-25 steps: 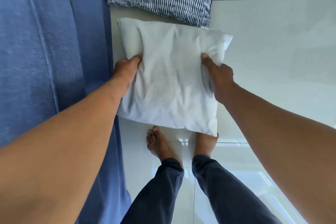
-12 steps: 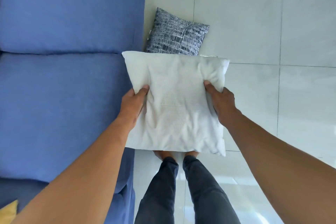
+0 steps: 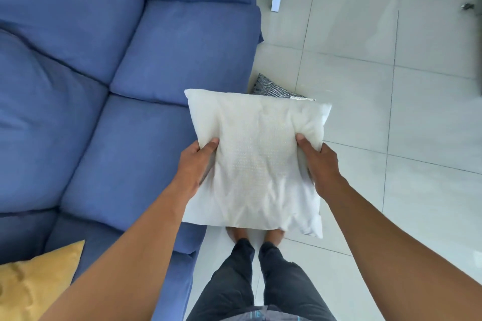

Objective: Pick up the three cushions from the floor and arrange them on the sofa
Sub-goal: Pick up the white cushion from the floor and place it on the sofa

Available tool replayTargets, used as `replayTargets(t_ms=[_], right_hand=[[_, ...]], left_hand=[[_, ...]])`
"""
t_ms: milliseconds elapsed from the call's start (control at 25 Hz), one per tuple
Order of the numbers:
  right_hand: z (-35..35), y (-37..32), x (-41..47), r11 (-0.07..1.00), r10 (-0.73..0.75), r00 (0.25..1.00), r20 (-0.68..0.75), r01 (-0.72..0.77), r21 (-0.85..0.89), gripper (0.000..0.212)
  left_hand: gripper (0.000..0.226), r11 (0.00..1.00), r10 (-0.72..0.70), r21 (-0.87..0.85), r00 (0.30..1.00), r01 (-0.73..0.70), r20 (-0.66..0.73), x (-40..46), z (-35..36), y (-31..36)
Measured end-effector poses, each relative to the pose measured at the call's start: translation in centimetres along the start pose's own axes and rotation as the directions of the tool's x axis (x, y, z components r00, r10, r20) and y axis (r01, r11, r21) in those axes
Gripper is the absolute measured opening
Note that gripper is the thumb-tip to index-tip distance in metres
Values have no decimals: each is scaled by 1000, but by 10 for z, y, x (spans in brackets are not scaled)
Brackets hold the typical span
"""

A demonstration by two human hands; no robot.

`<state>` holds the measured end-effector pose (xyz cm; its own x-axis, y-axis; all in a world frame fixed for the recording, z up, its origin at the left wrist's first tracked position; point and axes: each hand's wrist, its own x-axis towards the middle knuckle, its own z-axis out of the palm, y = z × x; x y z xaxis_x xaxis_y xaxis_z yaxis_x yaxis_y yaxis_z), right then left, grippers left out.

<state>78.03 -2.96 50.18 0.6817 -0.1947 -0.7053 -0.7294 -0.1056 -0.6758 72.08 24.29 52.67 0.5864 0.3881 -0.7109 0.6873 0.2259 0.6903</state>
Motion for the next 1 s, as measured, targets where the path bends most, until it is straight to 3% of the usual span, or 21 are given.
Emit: replayTargets(t_ms=[120,320,520,760,1000], right_hand=[[7,-26,-9,999,-43,997,58,44,-26,78],[42,-72,-16,990,-128,968,218,139,-34,81],[111,-123,-34,971,-192,894,404,233,-53,55],[218,-168,-51,949,-198,829,523,295,-109,31],[326,-196,-61,902,-166,754,635,377,-211,37]], left_hand=[[26,999,24,-38,999,-25,-22,-21,-15,15],[22,988,72,-124,988,-90,-138,-39,-47,35],[34,959,96,-235,963,-157,-254,-35,-105,40],[36,917,62,-348,932,-194,-358,-12,-186,46],[34,883,20,-406,885,-234,-465,-3,-263,53]])
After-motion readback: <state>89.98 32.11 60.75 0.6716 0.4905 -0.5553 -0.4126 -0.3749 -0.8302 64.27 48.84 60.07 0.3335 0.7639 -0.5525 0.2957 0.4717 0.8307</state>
